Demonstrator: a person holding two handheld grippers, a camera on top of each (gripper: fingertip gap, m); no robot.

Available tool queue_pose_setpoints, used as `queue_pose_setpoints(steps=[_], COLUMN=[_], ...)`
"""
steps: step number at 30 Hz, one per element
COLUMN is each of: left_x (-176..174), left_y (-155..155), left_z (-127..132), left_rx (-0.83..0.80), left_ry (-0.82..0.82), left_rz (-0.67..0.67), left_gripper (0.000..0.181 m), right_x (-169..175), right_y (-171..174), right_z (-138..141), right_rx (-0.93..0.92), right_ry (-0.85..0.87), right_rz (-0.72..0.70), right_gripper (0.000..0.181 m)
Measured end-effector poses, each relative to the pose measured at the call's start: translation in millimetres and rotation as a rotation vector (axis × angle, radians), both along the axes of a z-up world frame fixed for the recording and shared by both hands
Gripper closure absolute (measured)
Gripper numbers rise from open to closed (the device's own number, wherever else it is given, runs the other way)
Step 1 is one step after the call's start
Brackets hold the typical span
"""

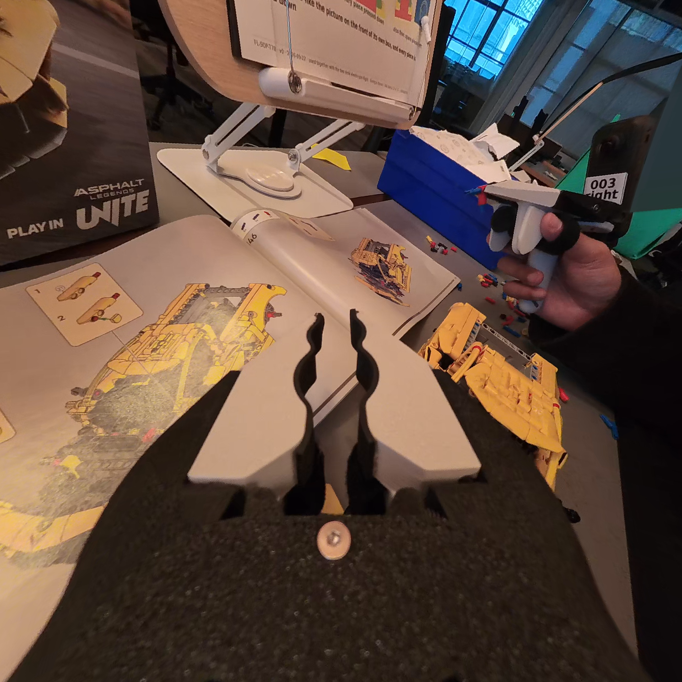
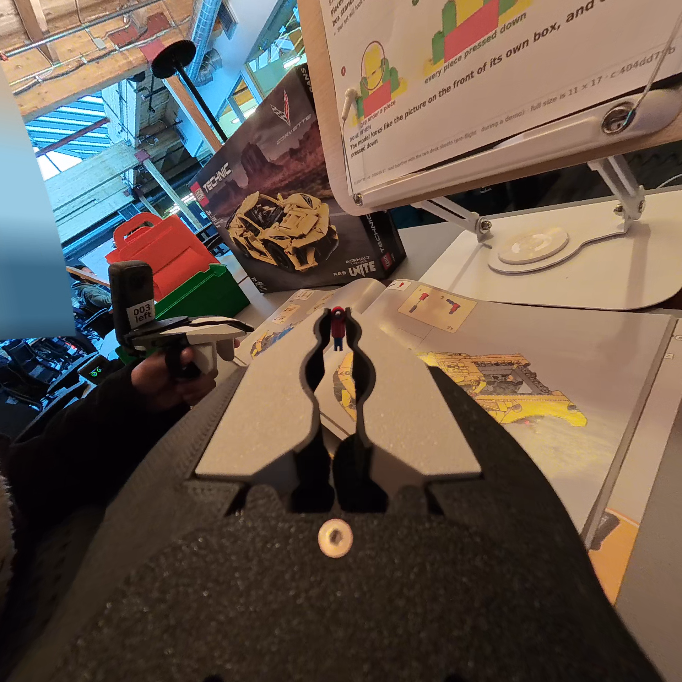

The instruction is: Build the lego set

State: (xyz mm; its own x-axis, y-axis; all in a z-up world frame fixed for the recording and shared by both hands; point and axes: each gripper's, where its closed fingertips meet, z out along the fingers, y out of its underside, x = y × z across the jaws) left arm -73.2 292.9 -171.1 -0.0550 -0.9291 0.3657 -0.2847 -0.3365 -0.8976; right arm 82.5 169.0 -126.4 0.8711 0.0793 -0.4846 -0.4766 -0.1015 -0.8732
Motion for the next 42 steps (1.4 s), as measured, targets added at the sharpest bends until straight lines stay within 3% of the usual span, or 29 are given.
queue_pose_setpoints(steps=[17, 22, 28, 34, 38, 42], left_x=[0, 0, -8, -14, -24, -66], left_y=[-1, -6, -63, -128, -160, -182], left_z=[-2, 2, 43, 82, 90, 100], left_rx=[-0.008, -0.006, -0.095, -0.049, 0.005, 0.044], left_ry=[0.005, -0.009, -0.143, -0.186, -0.193, -0.241], left_rz=[-0.008, -0.033, -0.316, -0.446, -0.378, -0.242], left_gripper=[0.167, 0.167, 0.167, 0.160, 0.156, 0.156], right_x=[-4, -18, -71, -126, -172, -235], right_y=[2, 5, 2, -6, -17, -33], right_z=[-4, -4, 20, 60, 88, 91], right_rx=[-0.004, -0.006, 0.088, 0.232, 0.298, 0.255], right_ry=[0.035, 0.134, 0.376, 0.430, 0.342, 0.220], right_rz=[0.031, 0.122, 0.459, 0.682, 0.788, 0.929], right_gripper=[0.176, 0.176, 0.176, 0.175, 0.175, 0.175])
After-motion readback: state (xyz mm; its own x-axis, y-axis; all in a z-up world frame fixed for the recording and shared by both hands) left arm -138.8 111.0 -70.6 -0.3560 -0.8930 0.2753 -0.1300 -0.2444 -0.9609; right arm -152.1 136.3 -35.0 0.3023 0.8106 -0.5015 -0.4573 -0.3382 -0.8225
